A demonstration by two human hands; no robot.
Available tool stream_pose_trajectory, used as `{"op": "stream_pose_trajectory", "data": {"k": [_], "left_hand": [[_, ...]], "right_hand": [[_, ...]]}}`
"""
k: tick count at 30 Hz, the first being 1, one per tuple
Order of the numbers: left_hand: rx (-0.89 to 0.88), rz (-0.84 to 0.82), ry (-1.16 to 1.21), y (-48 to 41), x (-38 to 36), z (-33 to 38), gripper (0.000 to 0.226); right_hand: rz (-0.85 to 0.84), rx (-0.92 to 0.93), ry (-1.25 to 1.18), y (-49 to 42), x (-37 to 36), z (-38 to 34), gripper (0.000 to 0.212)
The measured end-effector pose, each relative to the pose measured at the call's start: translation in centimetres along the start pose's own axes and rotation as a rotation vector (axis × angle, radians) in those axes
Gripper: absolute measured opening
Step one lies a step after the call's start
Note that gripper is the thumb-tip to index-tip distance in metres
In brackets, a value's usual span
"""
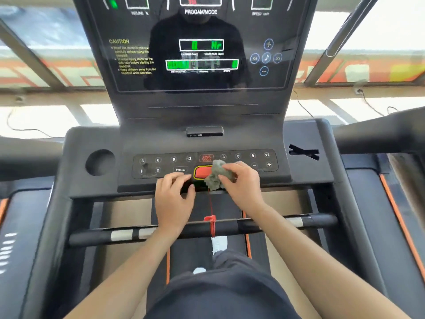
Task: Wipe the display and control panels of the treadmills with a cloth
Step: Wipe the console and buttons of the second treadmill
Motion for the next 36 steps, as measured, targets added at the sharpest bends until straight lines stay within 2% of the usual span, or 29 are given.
{"op": "stream_pose_trajectory", "data": {"k": [5,11,20,27,33,36], "left_hand": [[-0.102,0.046,-0.179,0.9,0.9,-1.0,0.024],[-0.097,0.063,-0.193,1.1,0.9,-1.1,0.022],[-0.149,-0.081,-0.203,1.2,1.1,-1.0,0.032],[-0.171,-0.089,-0.086,1.1,0.9,-2.4,0.033],[-0.191,-0.136,0.035,0.7,0.8,-3.3,0.037],[-0.229,-0.162,0.080,0.5,1.2,-3.6,0.036]], "right_hand": [[-0.154,0.305,0.243,-0.8,-3.8,-3.0,0.019],[-0.141,0.437,0.270,-0.5,-4.5,-4.2,0.009],[-0.261,0.388,0.331,-0.7,-6.0,-4.1,0.003],[-0.155,0.289,0.248,0.5,-3.6,-4.1,0.010],[-0.197,0.235,0.179,3.3,-6.3,-4.7,0.024],[-0.162,0.215,0.160,3.8,-7.5,-5.1,0.027]]}}
Point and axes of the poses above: each hand's wrist, its own y-axis away from the middle knuckle, its own x-axis out of the back of the hand, z = x × y, the point moved 10 cm from there along -y, towards the middle knuckle, and after that the axes turned 2 degrees about z, right-handed, at the moved point
